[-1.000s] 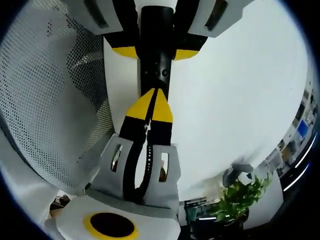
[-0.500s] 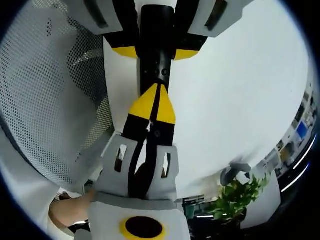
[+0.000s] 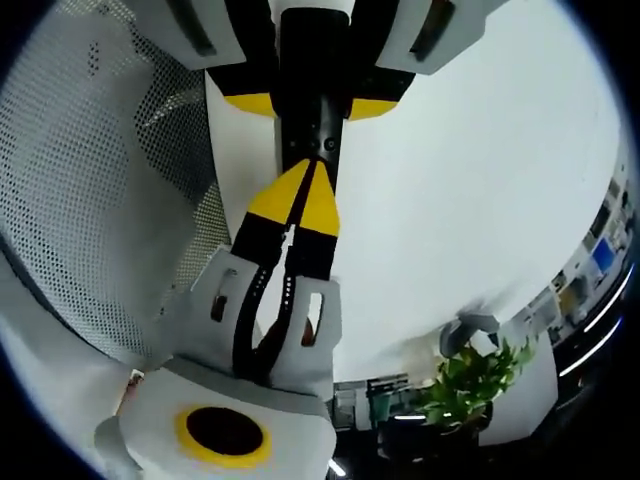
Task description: Press the specified remote control buttons in sequence, fully releasing each button before pressing the next.
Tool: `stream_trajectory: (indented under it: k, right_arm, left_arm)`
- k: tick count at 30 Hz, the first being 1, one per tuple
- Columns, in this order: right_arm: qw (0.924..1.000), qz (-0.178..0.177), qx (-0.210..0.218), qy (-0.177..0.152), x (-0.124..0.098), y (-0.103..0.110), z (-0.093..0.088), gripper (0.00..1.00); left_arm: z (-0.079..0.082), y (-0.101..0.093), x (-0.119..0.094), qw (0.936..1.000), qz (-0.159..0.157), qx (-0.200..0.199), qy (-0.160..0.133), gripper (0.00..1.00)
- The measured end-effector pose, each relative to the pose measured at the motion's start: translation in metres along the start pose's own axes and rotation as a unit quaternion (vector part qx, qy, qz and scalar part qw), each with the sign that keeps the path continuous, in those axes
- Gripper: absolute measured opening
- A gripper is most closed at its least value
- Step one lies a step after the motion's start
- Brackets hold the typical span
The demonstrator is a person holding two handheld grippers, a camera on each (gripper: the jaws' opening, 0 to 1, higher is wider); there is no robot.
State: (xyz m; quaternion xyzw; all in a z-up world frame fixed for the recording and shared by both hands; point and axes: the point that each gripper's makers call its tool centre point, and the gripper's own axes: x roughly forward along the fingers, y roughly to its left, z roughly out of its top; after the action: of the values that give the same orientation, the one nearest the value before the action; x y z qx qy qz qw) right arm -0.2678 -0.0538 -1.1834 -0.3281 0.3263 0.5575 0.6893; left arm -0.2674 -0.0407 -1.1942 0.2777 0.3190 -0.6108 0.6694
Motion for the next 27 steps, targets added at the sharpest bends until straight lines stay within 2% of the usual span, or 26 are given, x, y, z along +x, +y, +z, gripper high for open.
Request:
stream_trajectory:
  k: [2, 5, 8, 13, 18, 24, 27]
  right_arm:
    - [0.9999, 0.002, 0.013, -0.006, -0.001, -0.002, 0.001, 0.00]
    - [1.0000, 0.000, -0.006, -0.004, -0.002, 0.005, 0.000, 0.00]
    - [0.9999, 0.010, -0.003, -0.012, -0.002, 0.016, 0.001, 0.00]
    - [0.9998, 0.007, -0.008, -0.016, 0.002, 0.016, 0.007, 0.00]
    - [0.9984, 0.005, -0.056, 0.010, 0.004, 0.019, 0.007, 0.00]
    - [0.9976, 0.007, -0.065, 0.023, 0.008, 0.020, 0.008, 0.00]
    - [0.9979, 0.006, -0.061, 0.018, 0.007, 0.019, 0.007, 0.00]
  left_arm:
    - [0.001, 0.000, 0.000, 1.0000, 0.000, -0.001, 0.001, 0.24]
    - [0.001, 0.001, 0.000, 0.9999, 0.000, -0.013, 0.000, 0.24]
    - [0.001, 0.001, 0.001, 0.9999, -0.001, -0.015, -0.001, 0.24]
    - [0.001, 0.002, 0.001, 0.9999, 0.001, -0.015, -0.008, 0.24]
    - [0.001, 0.001, 0.001, 0.9999, 0.003, -0.014, -0.009, 0.24]
    - [0.001, 0.001, 0.001, 1.0000, 0.000, -0.007, -0.003, 0.24]
    - [0.001, 0.000, 0.001, 1.0000, -0.003, -0.003, 0.000, 0.24]
